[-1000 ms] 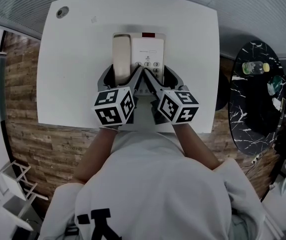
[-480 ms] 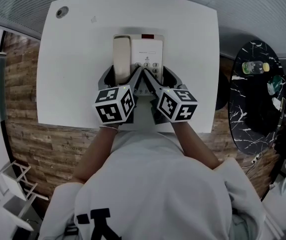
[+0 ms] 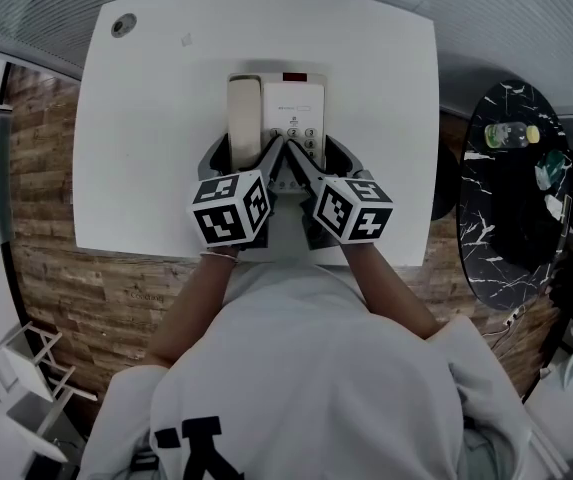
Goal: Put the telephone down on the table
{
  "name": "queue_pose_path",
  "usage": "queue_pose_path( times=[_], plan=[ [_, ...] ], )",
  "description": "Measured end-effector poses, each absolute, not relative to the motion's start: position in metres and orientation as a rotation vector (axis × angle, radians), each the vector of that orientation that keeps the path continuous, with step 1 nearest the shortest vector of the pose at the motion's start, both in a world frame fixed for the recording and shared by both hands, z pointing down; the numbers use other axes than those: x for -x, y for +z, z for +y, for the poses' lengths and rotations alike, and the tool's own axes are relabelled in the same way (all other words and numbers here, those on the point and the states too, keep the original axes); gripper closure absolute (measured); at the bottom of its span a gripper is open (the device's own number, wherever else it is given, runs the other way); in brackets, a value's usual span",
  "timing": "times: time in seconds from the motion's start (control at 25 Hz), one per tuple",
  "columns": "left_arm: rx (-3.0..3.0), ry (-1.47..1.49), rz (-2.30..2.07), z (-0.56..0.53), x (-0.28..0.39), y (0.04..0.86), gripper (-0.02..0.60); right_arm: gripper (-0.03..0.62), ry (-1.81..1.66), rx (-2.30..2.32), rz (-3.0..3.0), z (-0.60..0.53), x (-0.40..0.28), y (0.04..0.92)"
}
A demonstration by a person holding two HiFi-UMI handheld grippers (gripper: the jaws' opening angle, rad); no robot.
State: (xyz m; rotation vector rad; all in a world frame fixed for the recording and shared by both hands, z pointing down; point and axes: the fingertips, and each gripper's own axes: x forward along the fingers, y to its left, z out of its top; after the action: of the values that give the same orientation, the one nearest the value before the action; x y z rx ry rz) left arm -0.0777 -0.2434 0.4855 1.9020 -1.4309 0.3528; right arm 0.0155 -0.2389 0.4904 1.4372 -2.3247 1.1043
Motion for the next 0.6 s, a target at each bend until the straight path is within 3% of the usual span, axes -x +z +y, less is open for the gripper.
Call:
queue_pose_path(
  times=[0.6],
  plan=[
    [-1.886, 0.365, -1.425, -0.2435, 0.0780, 0.4889, 0.199, 0.299, 1.121, -1.440, -2.309, -0.2394, -0.0154, 0.4934]
  ],
)
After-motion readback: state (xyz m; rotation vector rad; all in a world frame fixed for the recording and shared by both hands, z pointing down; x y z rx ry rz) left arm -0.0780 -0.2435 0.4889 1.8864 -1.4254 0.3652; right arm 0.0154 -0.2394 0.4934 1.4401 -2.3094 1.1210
